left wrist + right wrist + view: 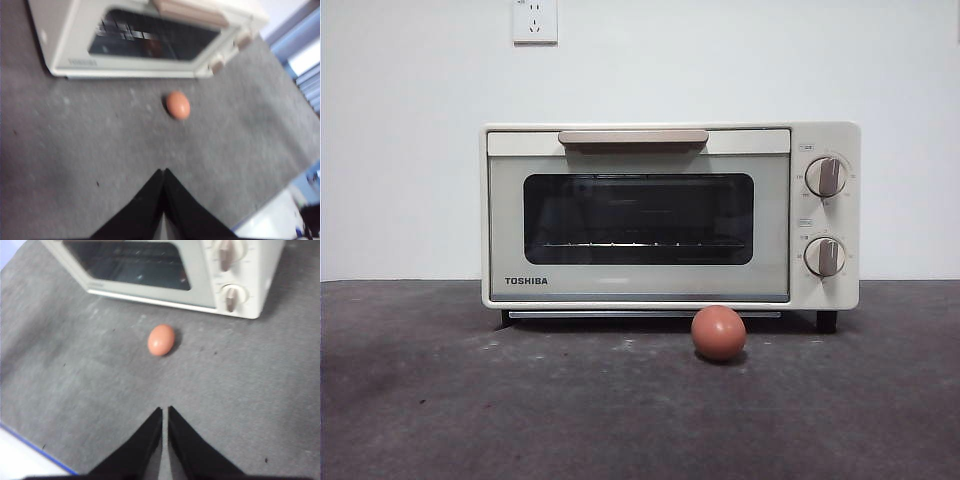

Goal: Eggoven

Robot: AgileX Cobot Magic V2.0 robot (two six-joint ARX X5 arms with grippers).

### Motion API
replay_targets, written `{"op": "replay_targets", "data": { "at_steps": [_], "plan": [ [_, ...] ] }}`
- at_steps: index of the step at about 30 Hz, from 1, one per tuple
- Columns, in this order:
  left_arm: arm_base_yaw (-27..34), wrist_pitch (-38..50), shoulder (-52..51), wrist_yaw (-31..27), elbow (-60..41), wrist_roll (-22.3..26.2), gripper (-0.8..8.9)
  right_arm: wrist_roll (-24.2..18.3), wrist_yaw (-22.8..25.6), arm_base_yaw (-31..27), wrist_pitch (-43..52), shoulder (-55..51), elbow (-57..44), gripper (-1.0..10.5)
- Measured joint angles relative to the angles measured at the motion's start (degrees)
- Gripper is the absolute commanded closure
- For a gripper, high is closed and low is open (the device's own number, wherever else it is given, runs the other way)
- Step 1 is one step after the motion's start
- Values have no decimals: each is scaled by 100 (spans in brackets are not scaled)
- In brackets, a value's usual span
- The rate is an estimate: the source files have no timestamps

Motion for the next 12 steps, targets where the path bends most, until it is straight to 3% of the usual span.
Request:
{"op": "replay_targets", "data": {
  "at_steps": [2,7,12],
  "plan": [
    [-98,-44,17,2,0,87,808,-42,0,116,-4,31,4,916],
    [-146,-31,13,2,0,144,808,-17,26,229,-2,70,4,609],
    [-146,-28,15,0,0,144,808,232,28,249,4,151,7,597]
  ]
}}
